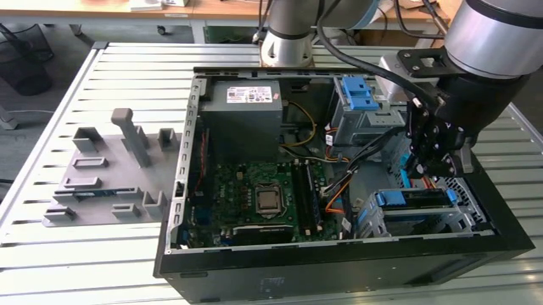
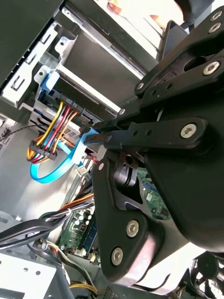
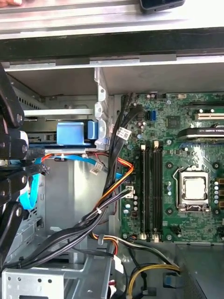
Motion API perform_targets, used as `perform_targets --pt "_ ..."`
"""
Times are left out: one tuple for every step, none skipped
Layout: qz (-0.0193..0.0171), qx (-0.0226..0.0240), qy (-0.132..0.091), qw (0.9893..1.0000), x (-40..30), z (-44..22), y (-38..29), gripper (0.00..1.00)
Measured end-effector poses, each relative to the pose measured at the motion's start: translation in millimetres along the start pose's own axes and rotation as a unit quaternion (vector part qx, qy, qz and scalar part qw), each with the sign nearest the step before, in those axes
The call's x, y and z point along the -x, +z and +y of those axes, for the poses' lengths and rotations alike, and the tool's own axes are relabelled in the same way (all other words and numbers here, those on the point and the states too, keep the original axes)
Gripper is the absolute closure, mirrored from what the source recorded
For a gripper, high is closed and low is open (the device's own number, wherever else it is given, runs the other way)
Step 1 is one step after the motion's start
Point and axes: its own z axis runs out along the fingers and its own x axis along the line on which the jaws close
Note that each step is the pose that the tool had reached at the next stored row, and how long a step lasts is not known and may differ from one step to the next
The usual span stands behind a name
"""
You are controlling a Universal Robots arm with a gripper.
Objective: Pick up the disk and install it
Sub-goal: 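Insert the second disk wire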
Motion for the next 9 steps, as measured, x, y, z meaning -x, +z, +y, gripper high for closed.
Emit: perform_targets --pt "-0.0005 -0.0001 0.0 1.0 -1.8 0.1 0.6 0.84" --pt "-0.001 -0.0002 0.0 1.0 -3.4 0.1 1.2 0.84" --pt "-0.0013 -0.0005 0.0 1.0 -4.8 0.1 1.8 0.84" --pt "-0.0017 -0.0008 0.0 1.0 -5.7 0.1 2.4 0.84" --pt "-0.0019 -0.0014 0.0 1.0 -6.6 0.1 2.9 0.84" --pt "-0.0022 -0.0019 0.0 1.0 -7.8 0.1 3.4 0.84" --pt "-0.0025 -0.0025 0.0 1.0 -9.1 0.2 3.9 0.84" --pt "-0.0029 -0.0031 0.0 1.0 -10.9 0.2 4.5 0.84" --pt "-0.0031 -0.0035 0.0 1.0 -12.8 0.4 5.1 0.84"
